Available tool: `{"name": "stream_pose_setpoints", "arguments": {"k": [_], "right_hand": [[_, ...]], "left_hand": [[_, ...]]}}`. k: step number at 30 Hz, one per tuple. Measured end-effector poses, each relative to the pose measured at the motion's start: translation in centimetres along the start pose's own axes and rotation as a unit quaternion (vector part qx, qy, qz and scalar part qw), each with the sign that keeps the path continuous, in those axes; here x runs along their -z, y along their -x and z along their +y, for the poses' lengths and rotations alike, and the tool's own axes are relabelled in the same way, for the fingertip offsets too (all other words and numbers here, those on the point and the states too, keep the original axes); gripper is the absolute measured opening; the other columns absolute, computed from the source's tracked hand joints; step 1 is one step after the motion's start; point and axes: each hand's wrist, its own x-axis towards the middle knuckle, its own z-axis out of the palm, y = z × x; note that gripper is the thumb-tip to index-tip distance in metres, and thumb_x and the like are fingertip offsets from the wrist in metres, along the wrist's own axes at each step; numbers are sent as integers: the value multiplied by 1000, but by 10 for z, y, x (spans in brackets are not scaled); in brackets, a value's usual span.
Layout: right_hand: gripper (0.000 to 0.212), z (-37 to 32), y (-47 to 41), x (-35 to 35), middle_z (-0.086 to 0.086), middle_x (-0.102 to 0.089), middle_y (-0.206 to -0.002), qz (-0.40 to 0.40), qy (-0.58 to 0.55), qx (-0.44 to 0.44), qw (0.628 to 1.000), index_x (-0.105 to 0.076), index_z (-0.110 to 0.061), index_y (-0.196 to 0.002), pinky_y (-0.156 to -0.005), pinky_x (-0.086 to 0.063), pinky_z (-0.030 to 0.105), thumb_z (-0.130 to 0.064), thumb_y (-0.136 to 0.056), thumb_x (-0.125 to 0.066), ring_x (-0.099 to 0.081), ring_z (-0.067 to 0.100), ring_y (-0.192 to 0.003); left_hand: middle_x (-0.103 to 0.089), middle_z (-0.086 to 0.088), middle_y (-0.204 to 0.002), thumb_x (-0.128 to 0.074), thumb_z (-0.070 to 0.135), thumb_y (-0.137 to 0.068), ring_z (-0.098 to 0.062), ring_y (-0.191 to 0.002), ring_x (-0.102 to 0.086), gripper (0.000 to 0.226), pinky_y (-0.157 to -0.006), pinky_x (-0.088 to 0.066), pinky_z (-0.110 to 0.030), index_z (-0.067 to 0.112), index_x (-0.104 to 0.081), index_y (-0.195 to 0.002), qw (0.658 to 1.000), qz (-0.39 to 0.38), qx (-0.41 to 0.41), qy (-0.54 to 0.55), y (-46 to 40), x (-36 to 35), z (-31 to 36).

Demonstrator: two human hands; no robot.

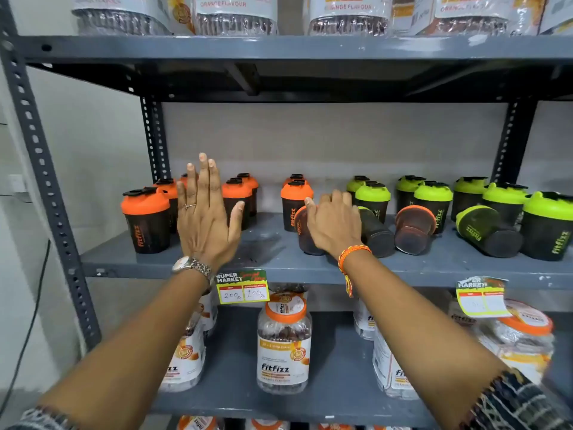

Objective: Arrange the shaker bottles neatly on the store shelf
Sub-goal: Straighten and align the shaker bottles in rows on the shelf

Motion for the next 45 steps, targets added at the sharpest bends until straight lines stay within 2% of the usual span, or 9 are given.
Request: {"name": "stream_pose_setpoints", "arguments": {"k": [8, 16, 21, 24, 29, 31, 36, 39, 45], "right_hand": [[61, -10, -7, -14, 27, -54, -127, -143, -39, -48, 988, -52, -5, -126, -98, -40, 48, -55, -94, -37, -50, 47, -117], [57, -21, -2, -23, 25, -43, -131, -183, -127, -96, 970, -40, -12, -133, -93, -46, 46, -41, -87, -56, -51, 46, -117], [87, -23, -5, -27, 22, -53, -135, -216, -255, -205, 920, -34, -2, -139, -94, -49, 41, -56, -78, -63, -53, 41, -122], [84, -25, 2, -28, 17, -60, -130, -201, -324, -261, 887, -49, -3, -131, -90, -55, 50, -60, -71, -63, -60, 37, -113], [56, -32, 7, -31, 13, -67, -118, -234, -603, -372, 666, -54, -14, -127, -71, -59, 42, -39, -81, -72, -66, 29, -102], [52, -36, 7, -29, 14, -68, -110, -256, -668, -366, 595, -54, -12, -125, -74, -59, 44, -34, -81, -74, -68, 29, -99], [50, -56, 8, -21, 22, -72, -104, -302, -747, -283, 519, -61, -1, -111, -75, -61, 47, -18, -68, -81, -72, 34, -97], [44, -71, 6, -23, 25, -71, -110, -326, -767, -209, 512, -62, 5, -112, -82, -60, 48, -3, -71, -75, -70, 35, -105], [61, -94, -1, -42, 25, -61, -129, -324, -709, -134, 612, -47, 5, -135, -103, -49, 46, 18, -78, -64, -60, 35, -122]], "left_hand": [[-7, -3, -172, -30, 49, -100, -20, -160, -1, 74, -129, 1, -43, 14, -10, -163, 996, -79, 28, 9, 61, 6, -34], [-33, -8, -165, -32, 44, -100, -29, -154, -26, 65, -129, -7, -44, 14, -29, -158, 983, -177, 51, 12, 118, -3, -77], [-56, -7, -144, -38, 41, -99, -30, -134, -49, 51, -127, -18, -45, 15, -50, -141, 986, -165, 21, 9, 120, -3, -87], [-58, -6, -141, -40, 41, -99, -28, -132, -50, 47, -126, -20, -45, 16, -52, -137, 987, -155, 31, 18, 122, -5, -84], [-57, -4, -141, -40, 44, -98, -27, -133, -49, 48, -127, -17, -43, 17, -51, -137, 987, -155, 23, 31, 123, -7, -87], [-56, -4, -142, -40, 44, -98, -27, -134, -49, 50, -126, -18, -43, 18, -50, -139, 986, -163, 13, 29, 123, -5, -89], [-56, -5, -144, -46, 45, -96, -26, -136, -49, 54, -127, -20, -44, 17, -50, -142, 983, -184, 8, 20, 122, 2, -89], [-54, -5, -146, -46, 45, -96, -25, -138, -47, 55, -128, -17, -42, 16, -49, -143, 980, -197, 18, 19, 121, 5, -86], [-53, -4, -148, -47, 45, -95, -24, -140, -45, 57, -128, -14, -40, 17, -48, -145, 978, -206, 13, 23, 120, 9, -87]]}}
